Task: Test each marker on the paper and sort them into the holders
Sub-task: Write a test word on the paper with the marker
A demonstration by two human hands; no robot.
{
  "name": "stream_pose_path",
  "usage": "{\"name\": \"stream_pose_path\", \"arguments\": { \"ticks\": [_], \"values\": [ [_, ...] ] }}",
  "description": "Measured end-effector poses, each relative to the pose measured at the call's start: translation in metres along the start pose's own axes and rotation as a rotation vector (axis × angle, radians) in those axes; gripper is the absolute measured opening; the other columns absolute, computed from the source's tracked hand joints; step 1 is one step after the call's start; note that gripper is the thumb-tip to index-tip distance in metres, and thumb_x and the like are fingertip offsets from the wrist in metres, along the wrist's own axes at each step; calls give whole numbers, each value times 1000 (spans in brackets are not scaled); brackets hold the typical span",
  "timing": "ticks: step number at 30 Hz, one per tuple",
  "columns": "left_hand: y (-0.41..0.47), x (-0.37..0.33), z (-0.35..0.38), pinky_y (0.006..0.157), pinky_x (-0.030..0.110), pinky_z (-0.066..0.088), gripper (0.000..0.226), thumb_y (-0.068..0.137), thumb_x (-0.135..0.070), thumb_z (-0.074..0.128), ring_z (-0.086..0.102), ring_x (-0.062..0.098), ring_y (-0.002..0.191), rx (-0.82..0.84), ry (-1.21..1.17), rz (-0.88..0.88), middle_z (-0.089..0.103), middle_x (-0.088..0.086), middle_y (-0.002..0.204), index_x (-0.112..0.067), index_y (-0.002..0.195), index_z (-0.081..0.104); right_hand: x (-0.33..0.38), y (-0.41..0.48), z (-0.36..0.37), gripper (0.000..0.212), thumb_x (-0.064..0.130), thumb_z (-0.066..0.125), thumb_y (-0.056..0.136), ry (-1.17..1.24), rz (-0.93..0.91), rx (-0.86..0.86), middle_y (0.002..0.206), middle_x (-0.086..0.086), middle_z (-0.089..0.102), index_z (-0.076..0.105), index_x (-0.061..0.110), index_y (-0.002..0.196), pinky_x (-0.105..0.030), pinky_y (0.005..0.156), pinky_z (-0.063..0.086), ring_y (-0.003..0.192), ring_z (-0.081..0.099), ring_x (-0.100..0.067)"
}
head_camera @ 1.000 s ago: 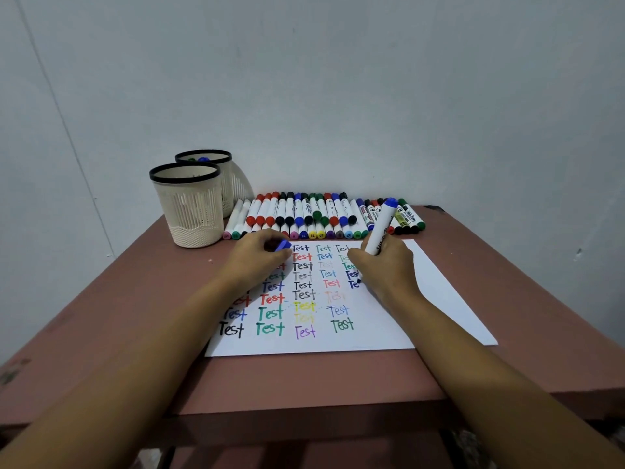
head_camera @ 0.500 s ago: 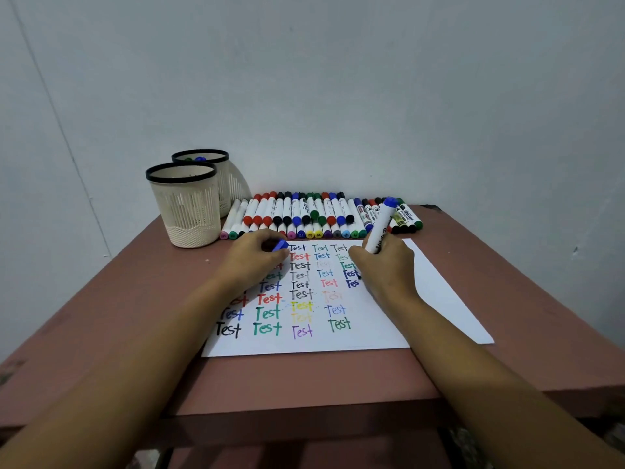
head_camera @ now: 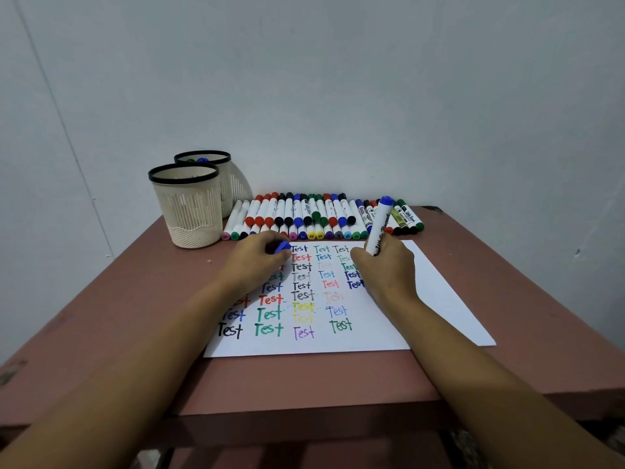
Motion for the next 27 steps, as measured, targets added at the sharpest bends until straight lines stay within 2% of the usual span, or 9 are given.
{"name": "stream_pose_path", "arguments": {
  "ticks": [4, 7, 10, 12, 15, 18, 22, 27],
  "values": [
    [-1, -1, -1, 77, 20, 36, 32, 93, -22, 54, 50, 8, 93, -15, 25, 20, 60, 3, 117, -16, 124, 56, -3, 1, -3, 12, 14, 60, 87, 71, 32, -24, 66, 4, 50, 51, 12, 79, -26, 57, 42, 63, 49, -13],
    [-3, -3, -2, 78, 20, 37, 32, 93, -22, 53, 51, 9, 93, -22, 42, 51, 61, 3, 117, -19, 125, 56, -5, 2, -2, 22, 19, 67, 86, 328, 103, -15, 65, 1, 51, 50, 16, 73, -30, 59, 49, 62, 51, -15],
    [-3, -9, -1, 75, 20, 37, 32, 94, -23, 52, 53, 11, 90, -17, 78, 96, 63, 3, 115, -22, 126, 54, -6, 4, 4, 31, 25, 72, 83, 536, 193, 42, 59, -1, 46, 47, 17, 69, -22, 45, 38, 52, 43, -11],
    [-4, -15, 2, 77, 21, 39, 33, 94, -21, 51, 55, 14, 94, -3, 106, 132, 62, 4, 117, -20, 128, 53, -8, 4, 7, 32, 25, 74, 81, 630, 260, 74, 57, -1, 43, 46, 16, 69, -21, 44, 32, 49, 38, -10],
    [-7, -22, 5, 84, 22, 40, 39, 93, -19, 54, 56, 18, 105, 8, 109, 177, 61, 5, 120, -18, 132, 47, -7, 3, 13, 27, 24, 68, 86, 743, 311, 132, 55, -1, 47, 52, 13, 67, -25, 49, 31, 48, 41, -11],
    [-9, -28, 2, 83, 21, 41, 33, 91, -20, 57, 57, 15, 100, -17, 68, 207, 62, 2, 111, -14, 123, 52, -2, 1, 22, 19, 8, 55, 91, 908, 339, 205, 66, -5, 53, 57, 7, 72, -21, 49, 39, 54, 46, -12],
    [-13, -35, 6, 80, 18, 40, 28, 91, -19, 58, 55, 11, 93, 27, 11, 236, 59, -3, 103, -12, 118, 58, 7, -1, 30, 16, 3, 54, 91, 925, 287, 283, 71, -7, 61, 57, 8, 77, -22, 55, 51, 62, 57, -15],
    [-13, -38, 7, 83, 20, 43, 28, 90, -20, 59, 57, 12, 94, 32, -17, 258, 62, 0, 105, -12, 117, 59, 13, -2, 32, 17, 3, 57, 91, 872, 235, 324, 72, -5, 66, 57, 11, 76, -24, 60, 53, 65, 63, -17]
  ]
}}
Point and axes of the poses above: each hand's wrist, its own y-axis towards the middle knuckle, its own z-axis out of the palm, x = y × z, the point moved 10 cm from there along y, towards the middle knuckle
